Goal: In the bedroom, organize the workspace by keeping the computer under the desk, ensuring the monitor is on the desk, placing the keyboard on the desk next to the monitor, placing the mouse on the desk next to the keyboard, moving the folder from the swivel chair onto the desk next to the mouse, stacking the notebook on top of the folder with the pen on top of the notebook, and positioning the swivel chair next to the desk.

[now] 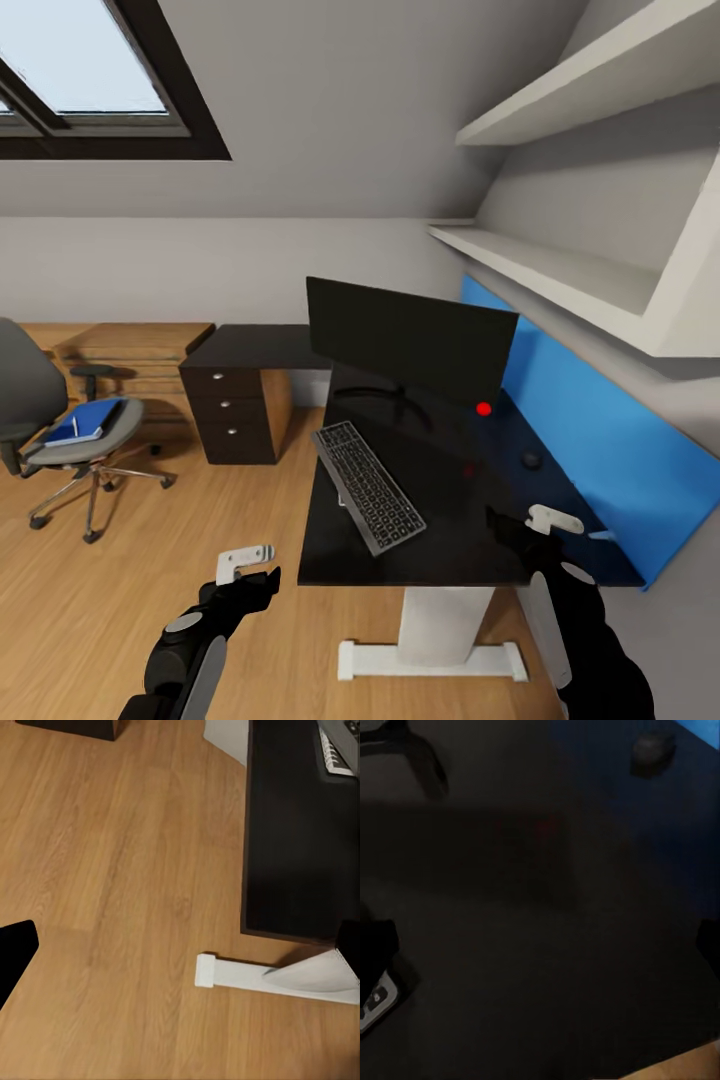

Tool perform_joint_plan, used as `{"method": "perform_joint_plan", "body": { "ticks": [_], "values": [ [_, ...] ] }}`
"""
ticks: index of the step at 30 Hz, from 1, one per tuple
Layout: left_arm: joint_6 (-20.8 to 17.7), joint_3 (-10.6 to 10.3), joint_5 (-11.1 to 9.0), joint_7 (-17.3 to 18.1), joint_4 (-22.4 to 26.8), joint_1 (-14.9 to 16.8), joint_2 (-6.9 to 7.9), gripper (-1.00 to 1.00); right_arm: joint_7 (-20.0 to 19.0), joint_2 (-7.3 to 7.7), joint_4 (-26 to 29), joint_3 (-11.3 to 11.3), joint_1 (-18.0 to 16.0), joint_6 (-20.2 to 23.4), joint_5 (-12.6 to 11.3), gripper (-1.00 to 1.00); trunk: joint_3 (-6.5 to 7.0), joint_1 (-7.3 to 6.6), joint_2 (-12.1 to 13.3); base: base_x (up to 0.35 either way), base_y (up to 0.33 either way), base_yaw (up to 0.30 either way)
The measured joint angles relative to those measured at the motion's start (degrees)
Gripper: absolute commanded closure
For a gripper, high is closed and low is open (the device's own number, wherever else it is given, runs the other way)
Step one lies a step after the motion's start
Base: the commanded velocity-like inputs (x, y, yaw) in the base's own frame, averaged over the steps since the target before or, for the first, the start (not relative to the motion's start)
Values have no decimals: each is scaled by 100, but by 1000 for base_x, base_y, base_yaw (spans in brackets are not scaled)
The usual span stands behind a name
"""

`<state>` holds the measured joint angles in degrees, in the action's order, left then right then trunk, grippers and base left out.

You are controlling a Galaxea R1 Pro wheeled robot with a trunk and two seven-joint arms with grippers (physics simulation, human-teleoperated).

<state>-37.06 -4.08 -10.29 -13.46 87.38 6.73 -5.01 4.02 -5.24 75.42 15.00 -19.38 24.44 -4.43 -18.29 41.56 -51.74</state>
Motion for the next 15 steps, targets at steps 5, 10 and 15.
{"method": "perform_joint_plan", "body": {
  "ticks": [5, 10, 15],
  "values": [
    [-7, 2, -6, 4, 0, 0, 0, -100, 0, 0, -1, 0, 0, 0, -2, -100, 0, 2, 0, 55, -15, 0],
    [-9, 1, -8, 8, 0, 0, 0, -100, 0, 0, -1, 0, 0, 0, -2, -100, 0, 0, 0, 176, -5, 0],
    [-8, 0, -9, 9, 0, -2, 0, -100, 6, 0, 0, 0, 0, 0, 5, -100, 0, 0, 0, 279, -103, 0]
  ]
}}
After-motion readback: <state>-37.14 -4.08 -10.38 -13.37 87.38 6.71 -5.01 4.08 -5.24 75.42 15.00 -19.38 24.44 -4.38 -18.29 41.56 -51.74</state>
